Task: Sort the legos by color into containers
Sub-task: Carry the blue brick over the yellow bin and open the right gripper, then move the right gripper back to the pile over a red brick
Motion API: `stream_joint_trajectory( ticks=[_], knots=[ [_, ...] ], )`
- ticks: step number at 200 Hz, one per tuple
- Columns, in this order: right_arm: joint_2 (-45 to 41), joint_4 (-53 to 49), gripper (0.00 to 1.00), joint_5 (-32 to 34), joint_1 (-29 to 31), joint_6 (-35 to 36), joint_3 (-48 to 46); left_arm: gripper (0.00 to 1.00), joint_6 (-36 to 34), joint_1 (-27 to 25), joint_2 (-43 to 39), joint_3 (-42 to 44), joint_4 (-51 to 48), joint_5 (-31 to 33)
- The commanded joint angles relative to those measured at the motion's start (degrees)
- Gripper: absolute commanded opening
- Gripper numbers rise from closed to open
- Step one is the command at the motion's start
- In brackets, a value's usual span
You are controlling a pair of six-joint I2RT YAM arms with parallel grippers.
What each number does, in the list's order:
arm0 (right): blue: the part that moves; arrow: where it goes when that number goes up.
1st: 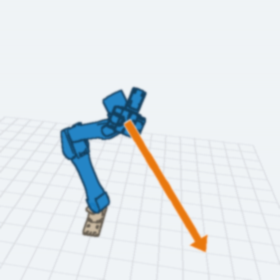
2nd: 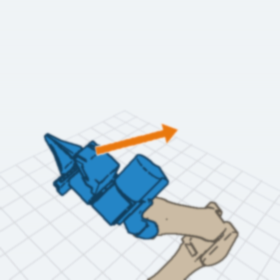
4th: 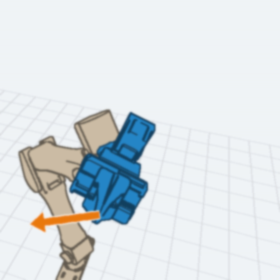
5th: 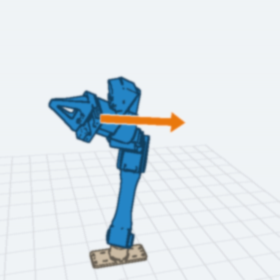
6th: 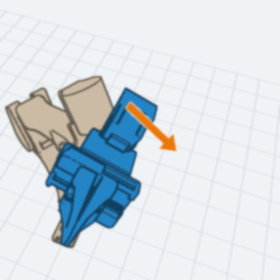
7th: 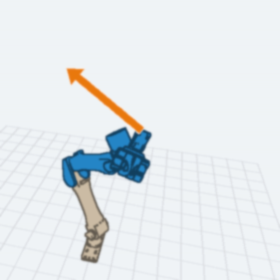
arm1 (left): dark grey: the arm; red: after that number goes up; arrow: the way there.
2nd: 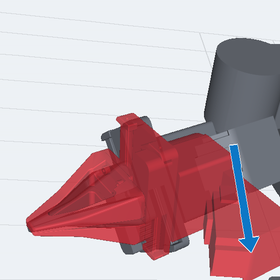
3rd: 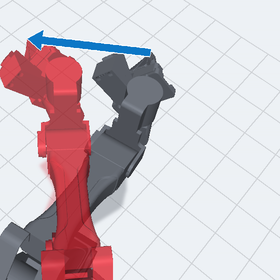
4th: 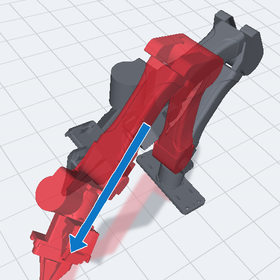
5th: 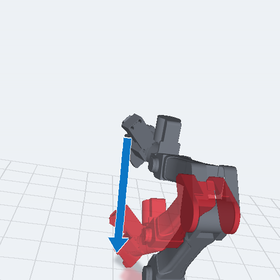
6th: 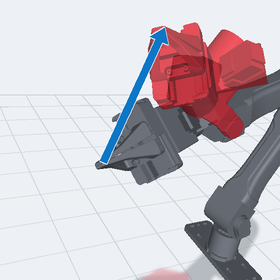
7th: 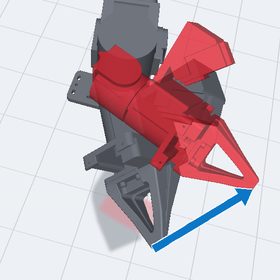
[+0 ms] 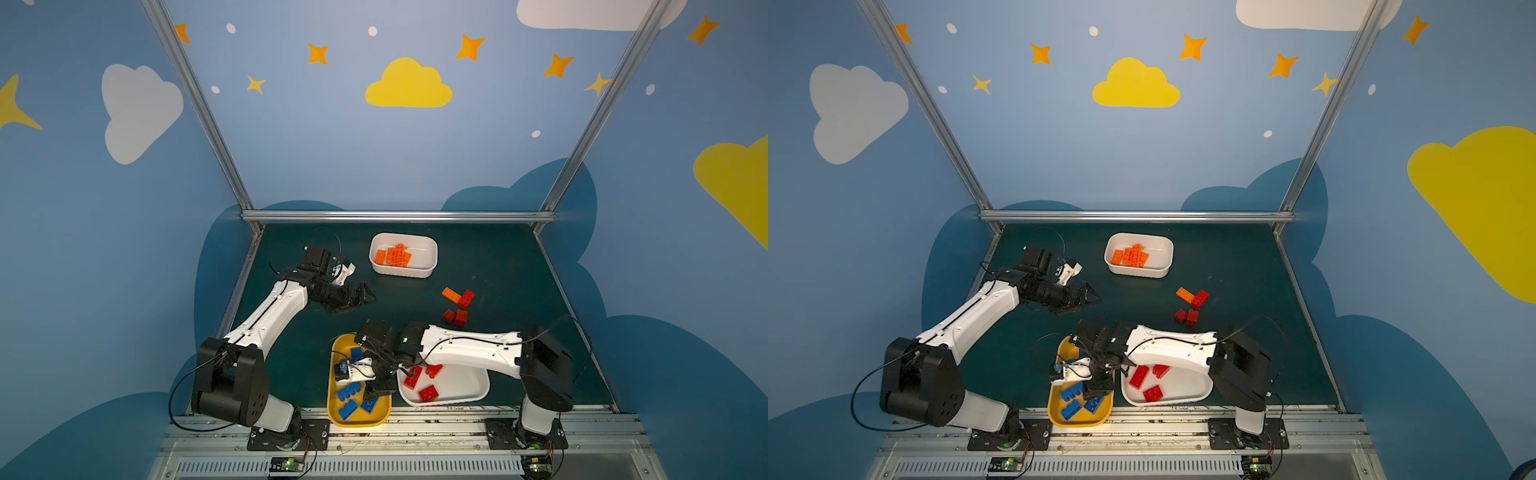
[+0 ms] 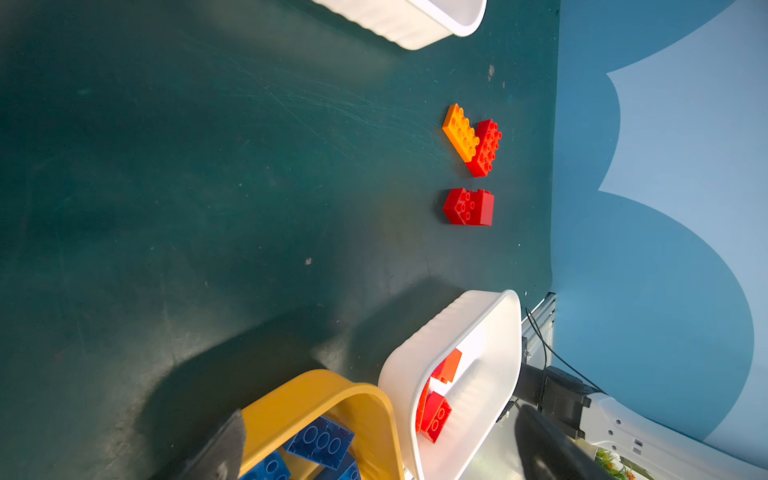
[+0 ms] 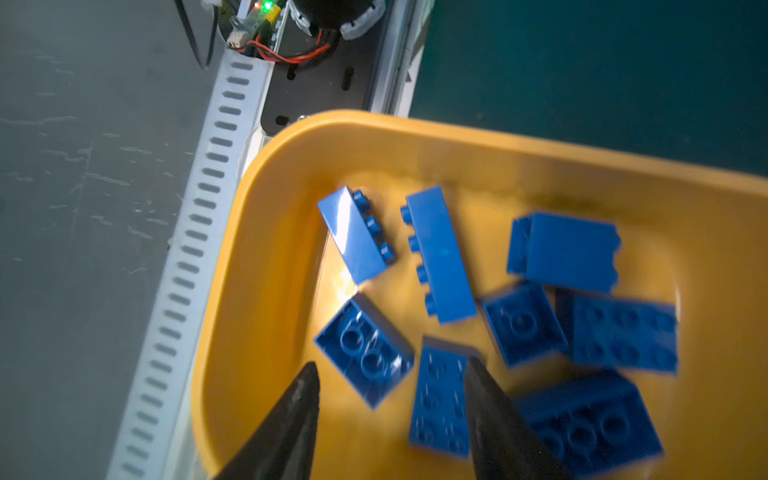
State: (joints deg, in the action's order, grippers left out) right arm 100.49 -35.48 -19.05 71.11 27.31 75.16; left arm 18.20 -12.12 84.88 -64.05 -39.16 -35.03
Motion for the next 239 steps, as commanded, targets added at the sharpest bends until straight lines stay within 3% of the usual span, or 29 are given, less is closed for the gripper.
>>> stream_joint_trajectory(
  ticks=[1,31,59,109,153,239],
  knots=[
    [-7.94,-10.54,0.57,2.36,-5.14,-3.76,-1.62,1.0,-1.01,0.07,0.2,-1.39,-0.78,-1.1],
    [-14.79,-19.42,0.6,3.28,-14.36,-2.79,-3.19,1.0,-1.52,0.08,0.13,-1.57,-1.51,-1.01],
    [-18.16,-21.1,0.65,5.08,-25.85,-1.38,-4.36,1.0,-0.86,0.08,-0.56,-0.79,-0.97,-0.75],
    [-11.43,-16.47,0.69,14.68,-38.58,-4.84,-2.03,1.0,-0.49,0.0,-1.77,-0.19,-1.0,-0.84],
    [-1.17,-14.27,0.67,19.63,-42.64,-8.75,2.66,1.0,-0.66,-0.01,-3.22,0.48,-1.34,-0.84],
    [10.46,-13.92,0.63,17.91,-43.29,-8.67,6.09,1.0,-0.99,0.08,-5.28,2.24,-2.35,0.02]
  ],
)
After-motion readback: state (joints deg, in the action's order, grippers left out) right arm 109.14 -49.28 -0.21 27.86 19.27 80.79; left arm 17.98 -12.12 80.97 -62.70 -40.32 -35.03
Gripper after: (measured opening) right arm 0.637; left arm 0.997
